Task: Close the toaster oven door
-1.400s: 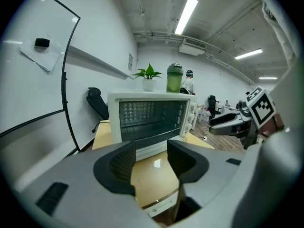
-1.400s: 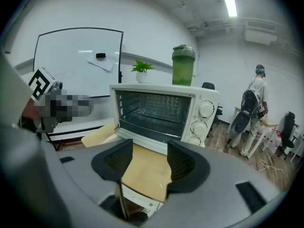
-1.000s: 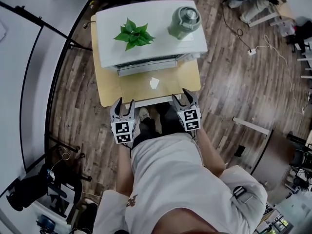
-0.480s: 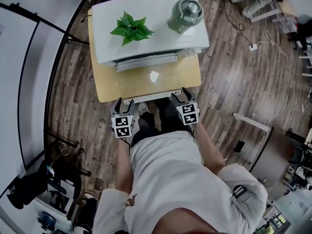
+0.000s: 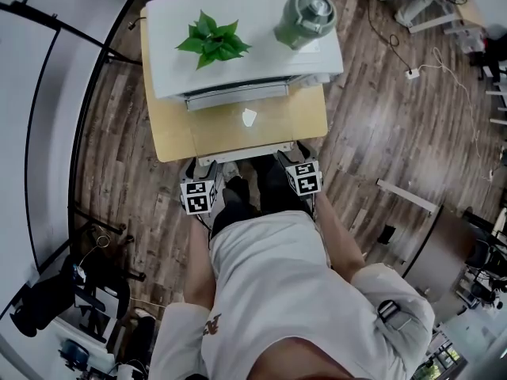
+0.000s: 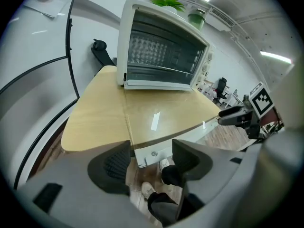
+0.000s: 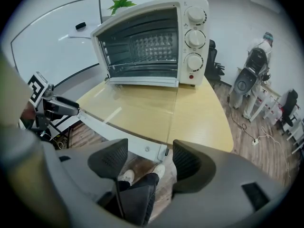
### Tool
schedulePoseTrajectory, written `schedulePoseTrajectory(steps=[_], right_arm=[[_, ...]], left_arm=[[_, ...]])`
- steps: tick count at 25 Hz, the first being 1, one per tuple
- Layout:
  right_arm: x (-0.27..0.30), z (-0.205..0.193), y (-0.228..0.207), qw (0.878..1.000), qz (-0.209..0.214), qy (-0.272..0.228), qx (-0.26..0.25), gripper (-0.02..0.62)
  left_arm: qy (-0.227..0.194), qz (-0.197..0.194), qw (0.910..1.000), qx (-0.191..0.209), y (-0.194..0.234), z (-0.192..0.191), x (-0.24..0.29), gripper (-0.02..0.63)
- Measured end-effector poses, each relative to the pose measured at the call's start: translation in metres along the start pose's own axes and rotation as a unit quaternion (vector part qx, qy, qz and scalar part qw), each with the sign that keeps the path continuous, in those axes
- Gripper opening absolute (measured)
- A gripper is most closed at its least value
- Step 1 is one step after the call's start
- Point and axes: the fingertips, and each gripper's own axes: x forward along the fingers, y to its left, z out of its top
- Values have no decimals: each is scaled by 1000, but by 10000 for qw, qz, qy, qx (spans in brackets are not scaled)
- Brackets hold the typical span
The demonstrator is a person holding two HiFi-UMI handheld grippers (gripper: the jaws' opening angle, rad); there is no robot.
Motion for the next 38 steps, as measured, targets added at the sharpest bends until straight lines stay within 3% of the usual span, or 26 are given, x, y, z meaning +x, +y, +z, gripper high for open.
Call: schedulePoseTrajectory(steps=[7, 13, 18, 38], right_arm=[[15, -10, -4, 9988, 127, 123, 452, 320], [17, -12, -1, 9948, 470, 132, 892, 289], [16, -11, 1, 9940, 429, 92, 1002, 256], [-15, 5, 4, 9923, 397, -309, 1130, 256]], left_arm=[[189, -119, 9994, -283, 0, -11, 13, 291], [200, -223, 9983, -507, -3, -12, 18, 290], [210, -194, 9982, -524, -3, -11, 18, 279], [-31, -246, 9988, -419, -9, 4, -9, 276]])
